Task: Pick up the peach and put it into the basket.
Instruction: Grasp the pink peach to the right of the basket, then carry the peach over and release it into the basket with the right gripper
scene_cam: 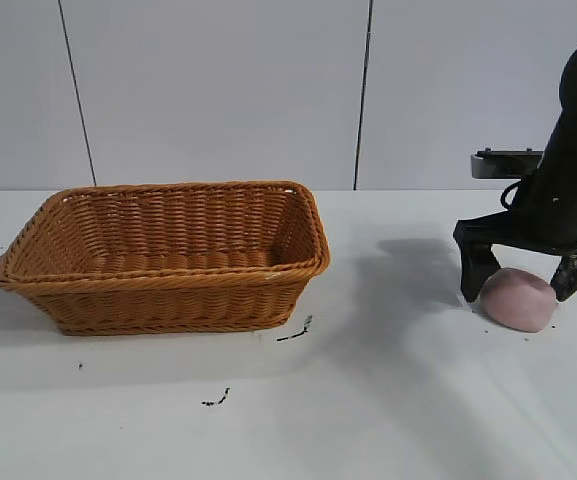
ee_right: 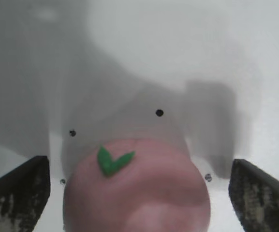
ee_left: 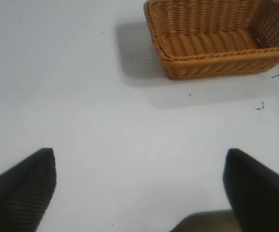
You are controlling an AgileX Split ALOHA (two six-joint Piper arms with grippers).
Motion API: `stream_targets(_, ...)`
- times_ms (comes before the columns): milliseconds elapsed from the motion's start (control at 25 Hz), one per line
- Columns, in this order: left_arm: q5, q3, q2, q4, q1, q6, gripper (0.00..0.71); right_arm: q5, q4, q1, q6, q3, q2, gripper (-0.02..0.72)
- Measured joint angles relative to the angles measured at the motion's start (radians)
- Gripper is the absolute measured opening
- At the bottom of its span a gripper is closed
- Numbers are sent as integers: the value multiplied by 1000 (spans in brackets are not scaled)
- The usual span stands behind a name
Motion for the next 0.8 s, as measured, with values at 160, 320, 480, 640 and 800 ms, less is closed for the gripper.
stream_targets(160,0,0,0,0,0,0,692,8,0,0,-9,-5,-2,106)
stream_targets(320,0,0,0,0,0,0,692,18,-1,0,-12,-7,-33,43)
stream_targets(480,0,0,0,0,0,0,692,99,-2,0,-12,-74,-91,34)
stream_targets(640,0,0,0,0,0,0,692,237,5,0,-12,-231,-140,29)
stream_targets(800,0,0,0,0,0,0,692,316,1,30,-12,-364,-143,28)
